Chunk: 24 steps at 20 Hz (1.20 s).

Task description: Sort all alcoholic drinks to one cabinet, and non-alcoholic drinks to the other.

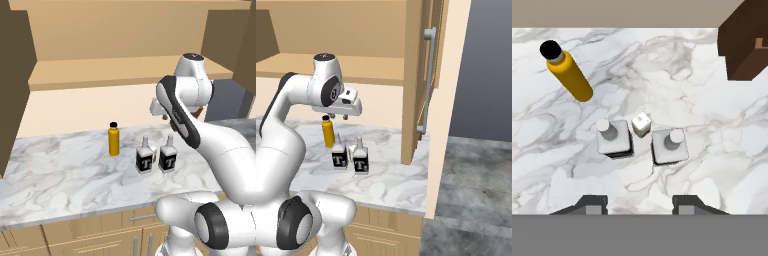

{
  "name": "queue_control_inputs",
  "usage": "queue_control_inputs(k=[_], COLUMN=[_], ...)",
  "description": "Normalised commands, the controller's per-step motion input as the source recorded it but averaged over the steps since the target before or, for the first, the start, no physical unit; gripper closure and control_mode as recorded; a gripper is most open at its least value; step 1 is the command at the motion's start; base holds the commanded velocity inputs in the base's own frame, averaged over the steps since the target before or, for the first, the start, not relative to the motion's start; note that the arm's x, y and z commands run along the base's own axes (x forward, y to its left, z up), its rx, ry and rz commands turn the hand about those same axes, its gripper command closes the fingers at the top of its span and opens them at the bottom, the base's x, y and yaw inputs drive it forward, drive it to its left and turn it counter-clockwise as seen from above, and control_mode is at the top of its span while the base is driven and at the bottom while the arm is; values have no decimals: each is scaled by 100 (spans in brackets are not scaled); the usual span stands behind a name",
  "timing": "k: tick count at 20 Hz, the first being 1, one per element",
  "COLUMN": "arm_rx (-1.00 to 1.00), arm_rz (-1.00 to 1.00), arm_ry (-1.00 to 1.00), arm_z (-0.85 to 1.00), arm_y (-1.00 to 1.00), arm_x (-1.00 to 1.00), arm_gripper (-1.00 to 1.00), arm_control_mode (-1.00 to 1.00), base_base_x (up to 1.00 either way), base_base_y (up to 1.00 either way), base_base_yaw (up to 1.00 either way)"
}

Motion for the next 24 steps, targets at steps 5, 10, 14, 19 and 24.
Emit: queue_control_inputs(k=[5,10,14,19,24], arm_rx=[0,0,0,0,-1], arm_rz=[0,0,0,0,0], arm_ry=[0,-4,-12,-10,-5], arm_z=[0,-12,-19,-11,-9], arm_y=[0,0,-12,-16,-9], arm_x=[-1,-7,-31,-34,-21], arm_gripper=[-100,-100,-100,-100,-100], arm_control_mode=[-100,-100,-100,-100,-100], base_base_x=[0,0,0,0,0], base_base_y=[0,0,0,0,0], base_base_yaw=[0,0,0,0,0])
